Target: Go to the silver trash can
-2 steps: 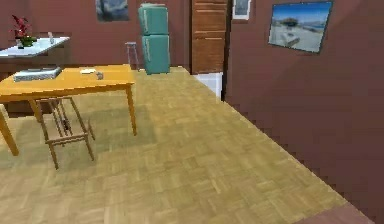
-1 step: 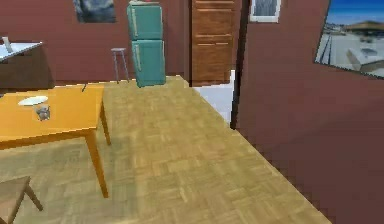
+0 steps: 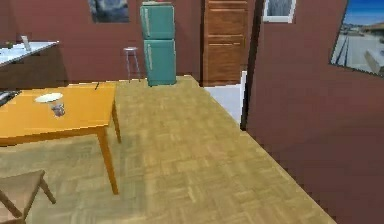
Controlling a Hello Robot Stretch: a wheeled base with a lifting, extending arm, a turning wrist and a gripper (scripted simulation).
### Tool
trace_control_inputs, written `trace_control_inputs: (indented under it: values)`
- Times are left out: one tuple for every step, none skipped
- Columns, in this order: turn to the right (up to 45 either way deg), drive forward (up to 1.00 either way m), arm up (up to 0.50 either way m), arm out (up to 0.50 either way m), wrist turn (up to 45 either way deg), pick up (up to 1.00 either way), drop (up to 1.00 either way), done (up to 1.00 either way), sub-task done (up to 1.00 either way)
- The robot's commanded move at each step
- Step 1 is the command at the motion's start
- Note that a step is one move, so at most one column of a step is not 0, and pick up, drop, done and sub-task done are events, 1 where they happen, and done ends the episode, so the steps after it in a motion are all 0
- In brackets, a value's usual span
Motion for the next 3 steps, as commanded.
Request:
trace_control_inputs:
  values:
    - [0.0,1.0,0.0,0.0,0.0,0.0,0.0,0.0,0.0]
    - [0.0,1.0,0.0,0.0,0.0,0.0,0.0,0.0,0.0]
    - [0.0,0.75,0.0,0.0,0.0,0.0,0.0,0.0,0.0]
